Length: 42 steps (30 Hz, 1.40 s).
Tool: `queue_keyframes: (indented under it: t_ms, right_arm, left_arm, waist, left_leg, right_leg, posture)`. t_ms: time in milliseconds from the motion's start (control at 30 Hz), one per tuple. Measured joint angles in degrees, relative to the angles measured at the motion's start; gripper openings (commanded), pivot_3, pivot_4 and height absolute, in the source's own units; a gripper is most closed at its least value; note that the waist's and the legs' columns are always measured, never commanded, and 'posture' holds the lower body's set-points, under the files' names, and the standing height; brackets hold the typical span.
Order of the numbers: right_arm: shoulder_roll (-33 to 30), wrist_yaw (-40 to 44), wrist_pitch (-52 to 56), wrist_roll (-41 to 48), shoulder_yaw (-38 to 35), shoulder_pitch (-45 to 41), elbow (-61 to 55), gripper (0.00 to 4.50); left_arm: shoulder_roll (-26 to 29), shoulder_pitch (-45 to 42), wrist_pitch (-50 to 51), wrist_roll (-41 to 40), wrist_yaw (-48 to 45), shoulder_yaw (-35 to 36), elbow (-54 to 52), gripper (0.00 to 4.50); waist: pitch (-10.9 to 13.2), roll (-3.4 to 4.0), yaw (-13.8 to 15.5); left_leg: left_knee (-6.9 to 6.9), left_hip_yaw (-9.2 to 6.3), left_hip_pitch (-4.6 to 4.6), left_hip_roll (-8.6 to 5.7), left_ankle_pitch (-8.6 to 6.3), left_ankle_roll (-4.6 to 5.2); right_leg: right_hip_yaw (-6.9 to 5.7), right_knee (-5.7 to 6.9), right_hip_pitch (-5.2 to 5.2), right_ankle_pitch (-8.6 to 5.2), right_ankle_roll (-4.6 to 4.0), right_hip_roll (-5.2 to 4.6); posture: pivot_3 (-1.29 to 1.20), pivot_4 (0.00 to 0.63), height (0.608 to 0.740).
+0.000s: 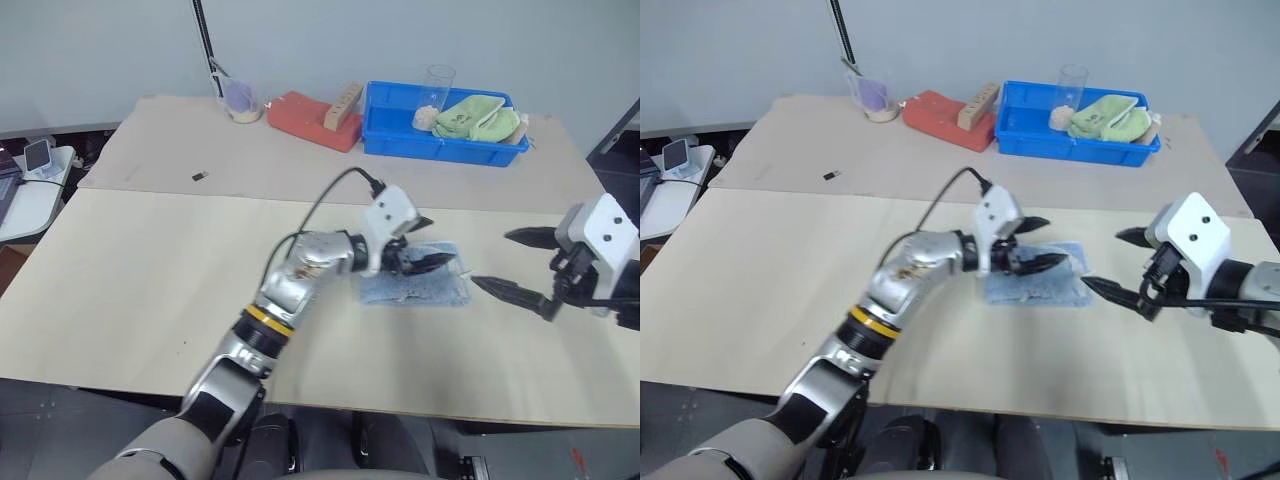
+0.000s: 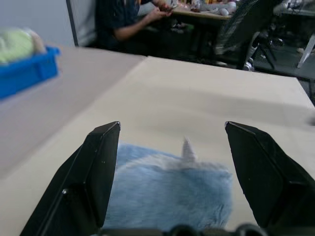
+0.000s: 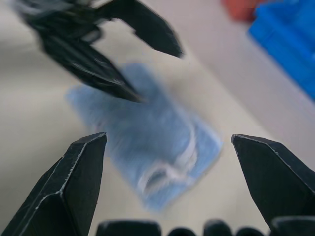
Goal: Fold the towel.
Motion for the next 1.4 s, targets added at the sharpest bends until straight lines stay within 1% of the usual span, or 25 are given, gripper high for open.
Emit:
queue_keyframes:
  t_ms: [33,67,100,167,300,333,367,400,433,467,533,600,667,733,767,833,933,1067,1200,1300,1400]
  right_arm:
    - [1.63,-1.09,-0.41,0.04,1.62,-0.27,-0.09,4.25]
    - [2.15,-1.53,-0.56,0.07,2.31,-0.37,-0.09,3.98]
    - [4.11,-2.84,-0.65,0.13,3.82,-1.93,-0.05,3.69]
    - [7.17,-4.98,-1.18,0.17,5.57,-3.68,-0.02,3.02]
    - [8.92,-6.02,-3.89,-0.61,9.43,-4.44,1.04,1.6]
    - [9.05,-6.01,-5.03,-1.17,10.19,-4.39,1.85,1.31]
    - [9.17,-6.09,-6.11,-1.89,10.93,-4.38,2.8,0.92]
    - [9.46,-6.28,-7.01,-2.61,11.47,-4.38,3.53,0.62]
    - [10.16,-6.92,-8.34,-3.67,12.27,-4.39,4.5,0.17]
    - [10.63,-7.35,-9.06,-4.45,13.0,-4.39,5.14,0.04]
    - [12.98,-9.38,-11.15,-6.78,15.34,-4.49,7.37,0.04]
    - [14.29,-10.61,-12.21,-8.09,17.01,-4.4,9.07,0.04]
    - [16.8,-13.03,-14.62,-11.12,18.68,-4.4,13.0,0.04]
    - [19.1,-14.89,-15.99,-13.04,20.4,-4.32,16.24,0.04]
    - [20.48,-15.98,-16.93,-14.12,20.82,-4.33,18.2,0.04]
    - [22.75,-18.26,-18.46,-16.09,21.74,-4.22,22.23,0.04]
    - [23.57,-20.48,-20.39,-18.28,22.27,-2.74,26.18,0.04]
    - [23.54,-22.8,-21.97,-19.11,20.21,-1.45,26.8,0.04]
    - [22.8,-24.69,-22.59,-19.55,17.27,0.44,26.99,0.04]
    - [22.14,-26.19,-22.73,-20.38,14.7,1.62,26.39,0.04]
    - [21.9,-26.37,-22.62,-20.32,13.49,2.43,23.25,0.04]
  left_arm:
    - [2.68,0.9,0.81,-0.32,-1.18,1.38,-2.03,1.81]
    - [3.89,1.44,1.45,-0.41,-1.62,2.16,-2.79,1.46]
    - [6.88,3.38,2.85,-1.42,-2.79,3.44,-5.6,0.89]
    - [10.86,7.32,5.56,-3.42,-4.78,4.52,-10.89,0.0]
    - [18.54,15.33,4.99,-4.92,-9.73,5.84,-19.66,0.0]
    - [19.3,16.95,4.71,-5.35,-10.53,5.93,-21.11,0.0]
    - [18.83,17.61,4.68,-5.7,-10.56,5.88,-21.69,0.0]
    - [17.6,17.55,4.58,-5.75,-10.01,5.82,-21.7,0.0]
    - [15.07,17.23,4.03,-5.55,-8.76,5.39,-21.4,0.0]
    - [13.53,16.87,3.78,-5.28,-8.01,4.83,-21.05,0.0]
    - [7.87,14.31,1.36,-2.82,-5.1,2.23,-16.18,0.0]
    - [5.31,12.48,-0.62,-0.72,-3.28,0.93,-11.77,0.0]
    - [0.73,8.98,-4.38,2.96,-0.47,-0.45,-1.89,0.0]
    - [-2.25,8.16,-6.81,5.17,1.0,-1.66,4.79,0.0]
    - [-4.32,7.29,-8.87,6.83,2.47,-2.43,9.77,0.0]
    - [-7.32,5.8,-12.07,9.59,5.73,-2.65,18.86,0.0]
    - [-9.0,4.93,-15.67,11.77,7.73,-2.68,26.64,0.0]
    - [-9.47,3.55,-18.16,13.67,8.77,-2.41,29.93,0.0]
    - [-9.12,3.63,-18.96,13.91,8.48,-1.99,30.13,0.0]
    - [-8.59,5.44,-19.18,13.22,7.94,-0.52,27.12,0.0]
    - [-7.62,7.4,-17.47,11.31,7.73,1.59,19.23,0.0]
  waist:
    - [-0.05,0.09,0.06]
    - [-0.06,0.11,0.09]
    - [-0.07,0.12,0.15]
    - [-0.08,0.14,0.15]
    - [-0.08,0.14,0.64]
    - [-0.08,0.14,0.85]
    - [-0.08,0.13,1.11]
    - [-0.08,0.13,1.38]
    - [-0.08,0.13,1.62]
    - [-0.08,0.13,1.68]
    - [-0.08,0.12,1.59]
    - [-0.08,0.13,1.31]
    - [-0.08,0.12,1.05]
    - [-0.09,0.12,0.61]
    - [-0.09,0.13,0.57]
    - [-0.09,0.12,0.58]
    - [-0.09,0.12,0.6]
    - [-0.09,0.12,0.78]
    - [-0.1,0.12,0.67]
    - [-0.1,0.12,0.51]
    - [-0.09,0.12,0.25]
  left_leg:
    - [-0.05,-0.02,0.01,0.0,0.01,-0.02]
    - [-0.05,-0.02,0.01,0.0,0.02,-0.03]
    - [-0.05,-0.01,0.0,0.0,0.02,-0.03]
    - [-0.02,0.02,-0.03,-0.04,0.02,-0.03]
    - [0.04,0.04,-0.06,-0.06,0.01,-0.01]
    - [0.09,0.05,-0.06,-0.07,0.01,0.0]
    - [0.13,0.05,-0.06,-0.08,0.0,0.01]
    - [0.18,0.02,-0.07,-0.12,0.0,0.02]
    - [0.2,0.0,-0.04,-0.16,0.02,0.07]
    - [0.22,-0.01,-0.03,-0.19,0.02,0.09]
    - [0.23,0.0,0.03,-0.28,0.03,0.11]
    - [0.2,-0.06,0.04,-0.41,0.03,0.11]
    - [0.2,-0.06,0.05,-0.44,0.04,0.11]
    - [0.15,-0.07,0.02,-0.47,0.04,0.11]
    - [0.15,-0.09,0.03,-0.47,0.04,0.11]
    - [0.15,-0.1,0.0,-0.51,0.03,0.13]
    - [0.16,-0.12,-0.11,-0.5,0.03,0.13]
    - [0.18,-0.16,-0.08,-0.53,0.05,0.17]
    - [0.18,-0.17,-0.07,-0.52,0.05,0.18]
    - [0.17,-0.18,-0.11,-0.46,0.05,0.18]
    - [0.17,-0.16,-0.25,-0.27,0.06,0.17]
  right_leg:
    - [-0.03,0.01,0.0,0.0,-0.01,0.0]
    - [-0.03,0.0,-0.01,0.01,-0.04,-0.01]
    - [-0.04,-0.02,0.0,0.14,-0.24,-0.03]
    - [-0.02,-0.04,0.0,0.14,-0.22,-0.12]
    - [-0.04,-0.1,0.01,0.14,-0.19,-0.17]
    - [-0.06,-0.1,0.03,0.14,-0.19,-0.18]
    - [-0.07,-0.1,0.06,0.14,-0.19,-0.19]
    - [-0.07,-0.12,0.11,0.15,-0.18,-0.18]
    - [-0.05,-0.15,0.2,0.17,-0.15,-0.18]
    - [-0.03,-0.17,0.25,0.18,-0.12,-0.18]
    - [-0.01,-0.18,0.33,0.21,-0.09,-0.16]
    - [-0.01,-0.15,0.32,0.22,-0.1,-0.14]
    - [-0.02,-0.14,0.33,0.22,-0.12,-0.12]
    - [0.03,-0.14,0.27,0.22,-0.11,-0.15]
    - [0.03,-0.14,0.28,0.22,-0.11,-0.15]
    - [0.02,-0.16,0.26,0.22,-0.11,-0.16]
    - [0.02,-0.13,0.15,0.22,-0.1,-0.19]
    - [0.02,-0.13,0.22,0.25,-0.04,-0.24]
    - [0.03,-0.12,0.23,0.26,-0.04,-0.24]
    - [0.03,-0.07,0.14,0.26,-0.04,-0.21]
    - [0.07,-0.01,-0.03,0.26,-0.05,-0.17]
  posture:
    - [0.0,0.15,0.689]
    - [0.0,0.15,0.689]
    - [0.0,0.15,0.689]
    - [0.0,0.15,0.689]
    - [0.0,0.15,0.689]
    - [0.0,0.15,0.689]
    - [0.0,0.15,0.689]
    - [0.0,0.15,0.689]
    - [0.0,0.15,0.689]
    - [0.0,0.15,0.689]
    - [0.0,0.15,0.689]
    - [0.0,0.15,0.689]
    - [0.0,0.15,0.689]
    - [0.0,0.15,0.689]
    - [0.0,0.15,0.689]
    - [0.0,0.15,0.689]
    - [0.0,0.15,0.689]
    - [0.0,0.15,0.689]
    - [0.0,0.15,0.689]
    - [0.0,0.15,0.689]
    - [0.0,0.15,0.689]
